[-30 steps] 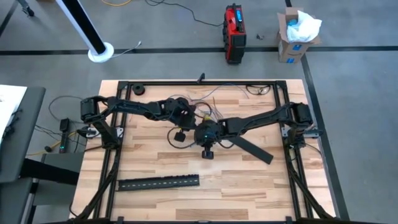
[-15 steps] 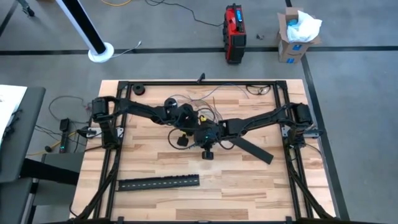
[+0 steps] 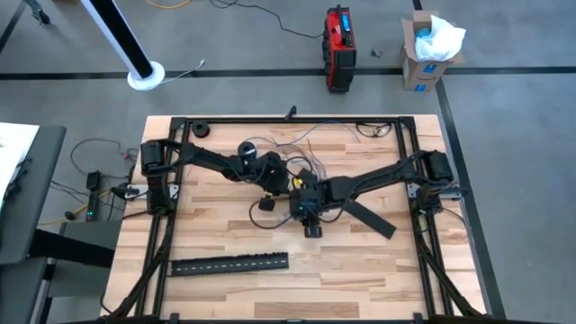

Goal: Ziptie cables
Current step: Wrap the cable wires with the black zip tie

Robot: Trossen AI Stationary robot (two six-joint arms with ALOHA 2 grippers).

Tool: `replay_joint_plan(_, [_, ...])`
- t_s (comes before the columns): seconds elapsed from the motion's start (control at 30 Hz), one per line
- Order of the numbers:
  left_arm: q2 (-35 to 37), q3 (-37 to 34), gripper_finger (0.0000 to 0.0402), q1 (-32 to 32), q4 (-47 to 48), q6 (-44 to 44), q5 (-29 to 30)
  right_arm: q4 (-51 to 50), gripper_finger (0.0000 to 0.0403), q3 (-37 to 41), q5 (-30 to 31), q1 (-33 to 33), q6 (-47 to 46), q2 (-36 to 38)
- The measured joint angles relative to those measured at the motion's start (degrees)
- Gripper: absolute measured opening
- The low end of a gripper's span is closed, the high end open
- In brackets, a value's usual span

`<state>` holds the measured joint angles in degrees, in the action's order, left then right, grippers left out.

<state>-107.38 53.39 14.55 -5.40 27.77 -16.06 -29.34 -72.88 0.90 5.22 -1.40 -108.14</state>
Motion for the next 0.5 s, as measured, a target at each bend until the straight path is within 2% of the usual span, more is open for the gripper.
replay_joint_plan(0.2, [-0.69, 0.02, 0.0000, -0.03, -2.16, 0.36, 4.48, 0.58, 0.0180, 0.00, 0.55, 2.05, 0.34, 0.02])
replay_joint_plan(0.3, [-0.69, 0.02, 0.0000, 0.32, -4.11, 0.29, 5.80, 4.50, 0.0180, 0.00, 1.20, 3.46, 1.23, 0.02])
replay_joint_plan(0.5, [-0.69, 0.02, 0.0000, 0.71, -4.46, -1.23, 4.36, 5.28, 0.0174, -0.02, 9.72, 3.47, 7.76, 0.07])
